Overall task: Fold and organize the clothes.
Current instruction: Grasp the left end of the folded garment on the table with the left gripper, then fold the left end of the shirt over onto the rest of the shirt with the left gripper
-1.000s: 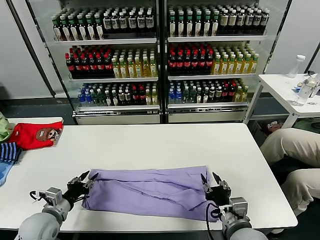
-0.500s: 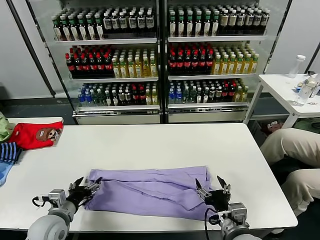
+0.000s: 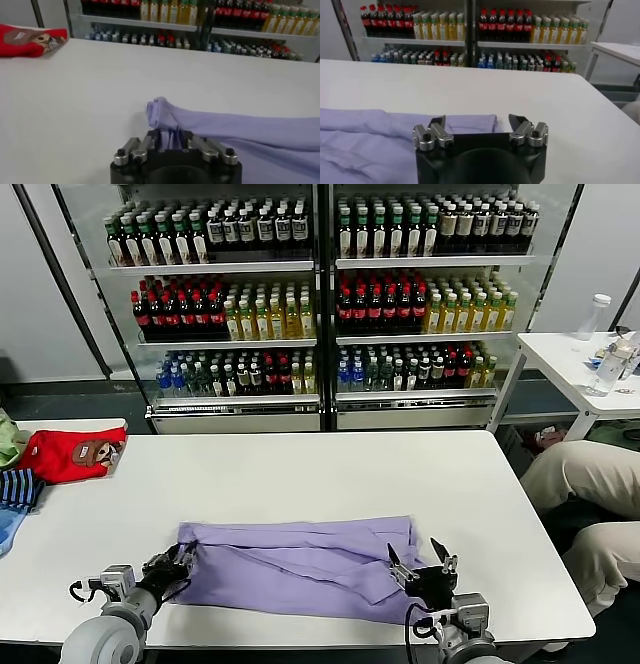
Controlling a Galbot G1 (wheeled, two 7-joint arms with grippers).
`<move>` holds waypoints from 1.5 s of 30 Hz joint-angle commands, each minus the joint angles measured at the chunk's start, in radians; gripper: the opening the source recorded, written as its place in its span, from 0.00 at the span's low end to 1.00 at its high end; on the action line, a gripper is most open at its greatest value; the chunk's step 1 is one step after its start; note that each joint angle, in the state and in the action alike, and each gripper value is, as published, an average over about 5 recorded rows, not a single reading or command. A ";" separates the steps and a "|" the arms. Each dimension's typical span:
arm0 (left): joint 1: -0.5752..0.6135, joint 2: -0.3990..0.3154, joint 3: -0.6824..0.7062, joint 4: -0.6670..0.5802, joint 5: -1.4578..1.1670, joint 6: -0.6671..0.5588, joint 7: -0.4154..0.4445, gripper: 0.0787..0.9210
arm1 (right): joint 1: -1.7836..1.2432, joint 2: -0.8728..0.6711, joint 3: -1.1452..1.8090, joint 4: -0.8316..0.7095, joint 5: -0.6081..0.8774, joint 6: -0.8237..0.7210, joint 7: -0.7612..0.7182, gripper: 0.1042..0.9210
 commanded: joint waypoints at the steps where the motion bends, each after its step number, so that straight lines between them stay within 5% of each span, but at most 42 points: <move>1: 0.023 -0.014 -0.030 -0.062 0.192 0.014 -0.024 0.19 | -0.003 0.000 -0.001 0.000 -0.003 0.000 0.001 0.88; 7: 0.072 -0.003 -0.246 -0.097 0.391 -0.013 -0.025 0.03 | 0.010 0.002 -0.012 0.004 -0.005 -0.003 0.002 0.88; 14: 0.071 0.069 -0.445 -0.084 0.392 -0.013 0.081 0.03 | 0.028 -0.007 -0.010 0.007 -0.004 -0.005 0.003 0.88; 23: 0.106 -0.117 0.091 -0.426 0.064 0.085 0.061 0.03 | 0.003 -0.004 0.011 0.019 -0.010 -0.005 0.003 0.88; 45: -0.214 -0.284 0.386 -0.168 0.114 0.084 -0.027 0.03 | -0.013 0.006 0.027 0.010 -0.020 -0.001 0.003 0.88</move>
